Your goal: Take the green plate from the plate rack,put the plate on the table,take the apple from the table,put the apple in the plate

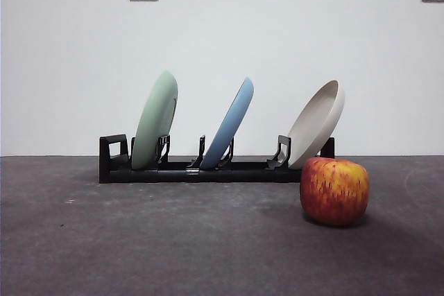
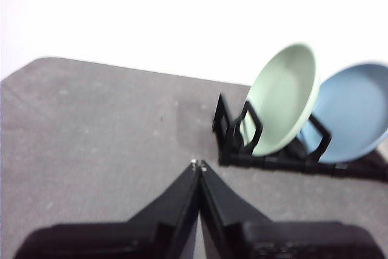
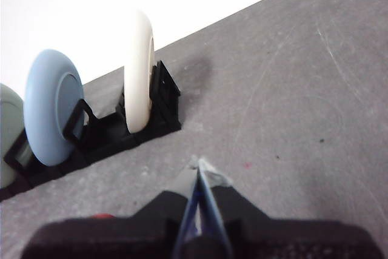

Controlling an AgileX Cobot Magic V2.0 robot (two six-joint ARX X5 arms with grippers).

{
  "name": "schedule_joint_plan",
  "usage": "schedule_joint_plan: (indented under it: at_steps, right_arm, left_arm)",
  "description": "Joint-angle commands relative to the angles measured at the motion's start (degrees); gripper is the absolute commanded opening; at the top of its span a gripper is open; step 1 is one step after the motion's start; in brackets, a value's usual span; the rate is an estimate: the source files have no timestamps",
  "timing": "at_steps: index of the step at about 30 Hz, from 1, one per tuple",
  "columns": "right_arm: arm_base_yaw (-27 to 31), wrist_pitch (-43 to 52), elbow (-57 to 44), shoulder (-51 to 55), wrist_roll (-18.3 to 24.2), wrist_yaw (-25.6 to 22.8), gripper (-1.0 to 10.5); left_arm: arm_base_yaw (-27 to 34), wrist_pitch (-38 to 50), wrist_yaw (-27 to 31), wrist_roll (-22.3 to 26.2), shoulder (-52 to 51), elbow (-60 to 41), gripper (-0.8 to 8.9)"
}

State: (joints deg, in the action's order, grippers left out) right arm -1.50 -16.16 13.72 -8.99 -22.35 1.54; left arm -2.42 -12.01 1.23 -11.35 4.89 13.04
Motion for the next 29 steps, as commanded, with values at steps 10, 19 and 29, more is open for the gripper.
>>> schedule_joint_plan:
  at_steps: [10,19,29]
  right_arm:
    - [-0.07,0.07,20.13,-20.52,5.51,11.15,-0.1]
    - [-0.07,-6.67,34.34,-36.72,13.62,25.51,0.0]
    - [-0.07,-10.25,39.01,-44.63,14.71,27.06,3.5]
  left_arm:
    - [0.15,-2.4,-8.2,-0.61,20.09,20.83,-0.06]
    - [0.15,-13.09,-21.44,1.53,38.56,35.63,-0.03]
    - [0.09,-17.64,-27.36,3.85,50.97,43.19,3.69]
